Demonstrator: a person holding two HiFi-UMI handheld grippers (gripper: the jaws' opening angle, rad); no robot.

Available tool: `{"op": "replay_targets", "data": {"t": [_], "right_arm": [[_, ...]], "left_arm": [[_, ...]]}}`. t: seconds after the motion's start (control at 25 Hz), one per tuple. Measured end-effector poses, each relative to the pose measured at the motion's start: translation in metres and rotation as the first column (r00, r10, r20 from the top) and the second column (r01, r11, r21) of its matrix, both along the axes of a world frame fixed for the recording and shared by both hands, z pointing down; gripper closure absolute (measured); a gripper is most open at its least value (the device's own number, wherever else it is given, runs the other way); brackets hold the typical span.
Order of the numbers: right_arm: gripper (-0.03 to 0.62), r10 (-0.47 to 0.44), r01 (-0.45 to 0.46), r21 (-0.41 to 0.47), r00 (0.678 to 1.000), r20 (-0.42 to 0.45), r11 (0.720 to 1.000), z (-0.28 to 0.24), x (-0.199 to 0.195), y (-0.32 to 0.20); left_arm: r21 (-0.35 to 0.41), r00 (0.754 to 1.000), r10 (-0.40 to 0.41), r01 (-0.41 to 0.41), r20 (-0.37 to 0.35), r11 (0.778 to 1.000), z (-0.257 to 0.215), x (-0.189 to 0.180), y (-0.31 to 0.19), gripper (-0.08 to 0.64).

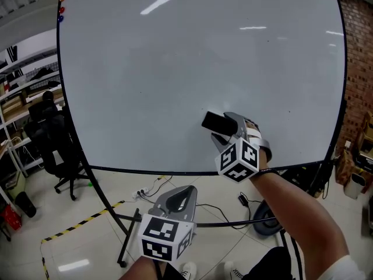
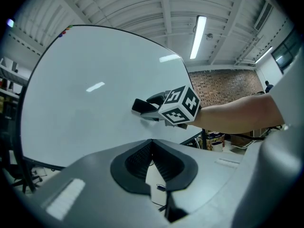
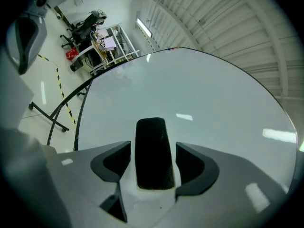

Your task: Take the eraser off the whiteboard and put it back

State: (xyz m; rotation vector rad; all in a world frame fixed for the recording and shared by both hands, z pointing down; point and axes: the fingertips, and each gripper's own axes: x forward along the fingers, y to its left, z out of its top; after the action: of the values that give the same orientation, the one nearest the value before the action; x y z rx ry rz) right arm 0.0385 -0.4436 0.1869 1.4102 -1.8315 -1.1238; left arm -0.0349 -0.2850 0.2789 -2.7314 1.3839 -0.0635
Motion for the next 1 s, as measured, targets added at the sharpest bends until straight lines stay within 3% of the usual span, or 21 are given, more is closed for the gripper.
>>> {"op": "replay_targets", "data": {"t": [0.2,0.24,0.28,0.32,0.56,0.68,0.76,0.88,1.0], "right_arm": [[0.320,-0.011,0.011,0.001,0.999,0.039,1.000,0.006,0.012,0.032],[0.397,-0.020,0.019,0.006,0.998,0.053,1.000,0.006,0.015,0.039],[0.521,-0.029,0.029,0.006,0.998,0.063,1.000,0.006,0.016,0.044],[0.591,-0.037,0.037,-0.001,0.997,0.065,0.999,0.008,0.017,0.048],[0.591,-0.041,0.041,-0.029,0.999,0.024,0.999,0.020,0.019,0.056],[0.591,-0.077,0.089,-0.103,0.990,0.119,0.991,0.024,0.020,0.065],[0.591,-0.105,0.164,-0.187,0.952,0.287,0.969,0.028,0.027,0.073],[0.591,-0.100,0.282,-0.270,0.840,0.533,0.921,0.031,0.038,0.080],[0.591,-0.089,0.339,-0.291,0.774,0.627,0.895,0.030,0.042,0.086]], "left_arm": [[-0.007,1.000,-0.010,0.010,-0.010,1.000,0.002,-0.002,0.000,0.543],[-0.006,1.000,-0.014,0.014,-0.011,1.000,0.002,-0.003,-0.001,0.543],[-0.004,1.000,-0.017,0.017,-0.012,1.000,0.001,-0.003,-0.002,0.543],[-0.003,1.000,-0.019,0.019,-0.013,1.000,0.001,-0.003,-0.003,0.543],[0.001,1.000,-0.001,0.001,-0.004,1.000,-0.002,0.012,-0.001,0.543],[0.006,1.000,0.003,-0.003,-0.002,1.000,-0.003,0.015,0.000,0.543],[0.007,1.000,0.003,-0.003,0.000,1.000,-0.002,0.016,-0.001,0.543],[0.006,1.000,0.001,-0.001,-0.003,1.000,-0.004,0.015,-0.004,0.543],[0.009,1.000,0.001,-0.001,-0.004,1.000,-0.007,0.015,-0.004,0.543]]}}
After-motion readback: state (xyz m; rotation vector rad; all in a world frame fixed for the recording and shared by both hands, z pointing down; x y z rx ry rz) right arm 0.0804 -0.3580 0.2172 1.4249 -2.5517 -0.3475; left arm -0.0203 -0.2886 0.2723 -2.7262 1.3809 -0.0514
